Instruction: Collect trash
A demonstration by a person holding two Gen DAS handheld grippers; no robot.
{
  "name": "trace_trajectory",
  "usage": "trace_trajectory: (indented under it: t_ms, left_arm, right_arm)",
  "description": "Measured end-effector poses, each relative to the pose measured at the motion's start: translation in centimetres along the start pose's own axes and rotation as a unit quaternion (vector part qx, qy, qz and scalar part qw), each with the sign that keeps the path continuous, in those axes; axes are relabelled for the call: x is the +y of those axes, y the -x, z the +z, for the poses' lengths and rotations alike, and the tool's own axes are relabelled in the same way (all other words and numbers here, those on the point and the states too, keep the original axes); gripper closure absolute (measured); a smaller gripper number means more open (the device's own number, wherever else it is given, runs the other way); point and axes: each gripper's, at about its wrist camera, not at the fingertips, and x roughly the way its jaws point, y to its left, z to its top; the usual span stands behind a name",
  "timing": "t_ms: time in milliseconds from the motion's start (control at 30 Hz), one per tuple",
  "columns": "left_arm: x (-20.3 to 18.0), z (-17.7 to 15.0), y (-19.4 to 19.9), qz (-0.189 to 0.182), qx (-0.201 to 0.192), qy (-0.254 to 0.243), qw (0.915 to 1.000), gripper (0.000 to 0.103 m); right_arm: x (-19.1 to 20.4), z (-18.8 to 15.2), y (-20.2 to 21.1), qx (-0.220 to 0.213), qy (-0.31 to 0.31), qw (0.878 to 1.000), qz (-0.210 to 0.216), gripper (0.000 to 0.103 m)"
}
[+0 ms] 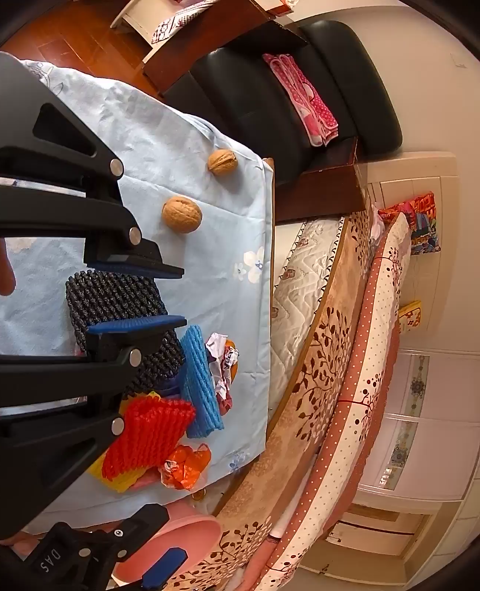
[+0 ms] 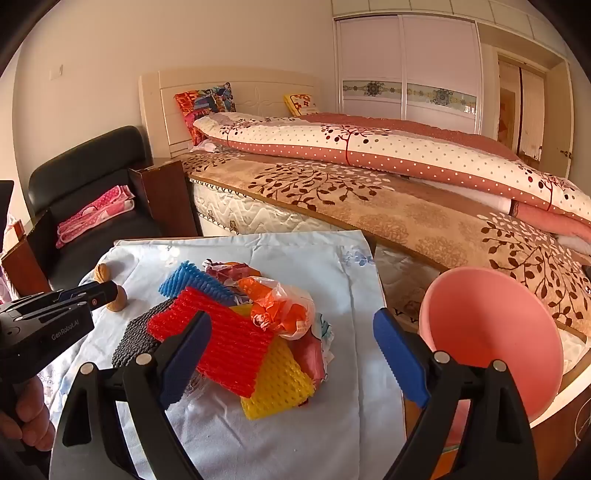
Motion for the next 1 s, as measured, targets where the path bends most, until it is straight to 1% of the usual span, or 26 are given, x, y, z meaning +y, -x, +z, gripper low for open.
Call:
trace_trajectory:
  t_ms: [533,1000]
  left_arm:
    - [-0.41,-0.06,0.37,-0.005,0.000,-0.007,1.0000,0.083]
    - [-0.35,-0.15,0.80,-0.027,-0.003,-0.005,0.9996,0.083]
  right_arm:
    - [-0.63,0.11,0.63,-0.001,-0.004,1.000,0.000,0.015]
    - [-0.79,-0.32,0.80,0.001,-0.008,1.000,0.000,0.015]
